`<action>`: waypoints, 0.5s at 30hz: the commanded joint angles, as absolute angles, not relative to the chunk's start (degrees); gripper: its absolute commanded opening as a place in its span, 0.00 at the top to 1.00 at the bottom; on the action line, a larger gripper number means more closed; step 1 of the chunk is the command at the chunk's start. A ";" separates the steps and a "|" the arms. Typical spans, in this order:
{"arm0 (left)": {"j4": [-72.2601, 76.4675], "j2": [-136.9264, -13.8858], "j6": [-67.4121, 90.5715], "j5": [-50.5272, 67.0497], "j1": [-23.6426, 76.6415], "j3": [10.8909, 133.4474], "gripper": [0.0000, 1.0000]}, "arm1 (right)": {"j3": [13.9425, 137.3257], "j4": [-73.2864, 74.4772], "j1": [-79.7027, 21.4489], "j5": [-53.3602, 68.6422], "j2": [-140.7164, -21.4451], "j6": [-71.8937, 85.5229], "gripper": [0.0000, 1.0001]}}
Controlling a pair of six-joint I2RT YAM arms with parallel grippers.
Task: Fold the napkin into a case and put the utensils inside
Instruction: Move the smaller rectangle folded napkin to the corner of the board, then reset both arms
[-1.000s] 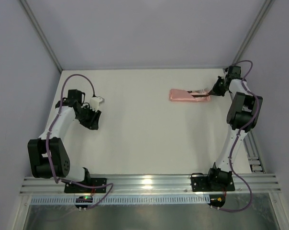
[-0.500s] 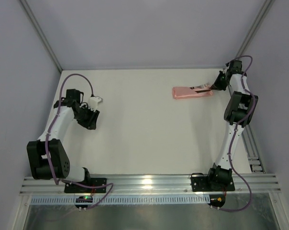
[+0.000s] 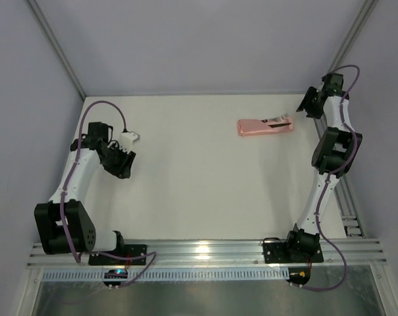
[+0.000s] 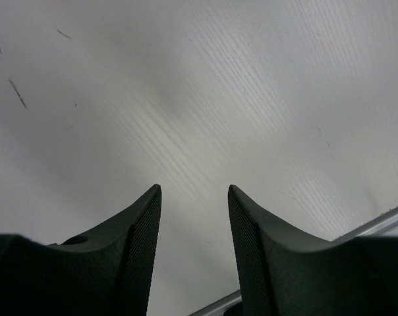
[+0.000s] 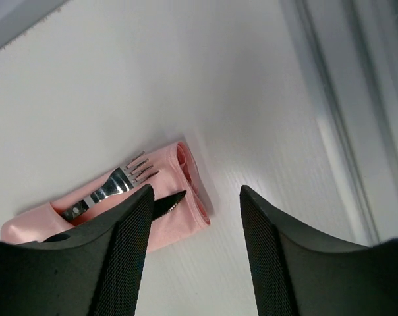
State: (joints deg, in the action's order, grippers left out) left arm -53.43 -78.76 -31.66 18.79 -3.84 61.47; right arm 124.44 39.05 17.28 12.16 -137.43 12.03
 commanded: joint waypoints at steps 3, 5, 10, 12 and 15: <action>-54.58 -72.78 -29.88 15.29 -4.48 62.32 0.47 | 118.68 37.72 19.25 0.28 -118.00 10.28 0.34; -54.58 -70.06 -29.36 14.85 -4.66 61.18 0.34 | 108.09 33.60 19.34 -7.25 -111.57 10.11 0.32; -55.37 -65.92 -28.04 16.96 -4.83 59.68 0.01 | 82.40 24.80 19.42 -14.50 -82.84 14.84 0.27; -55.63 -64.34 -27.69 17.23 -4.92 58.89 0.01 | 68.86 20.23 19.42 -14.76 -74.40 15.99 0.14; -55.90 -62.15 -27.07 18.01 -5.27 57.31 0.01 | 56.01 21.35 19.34 -16.43 -60.32 16.61 0.14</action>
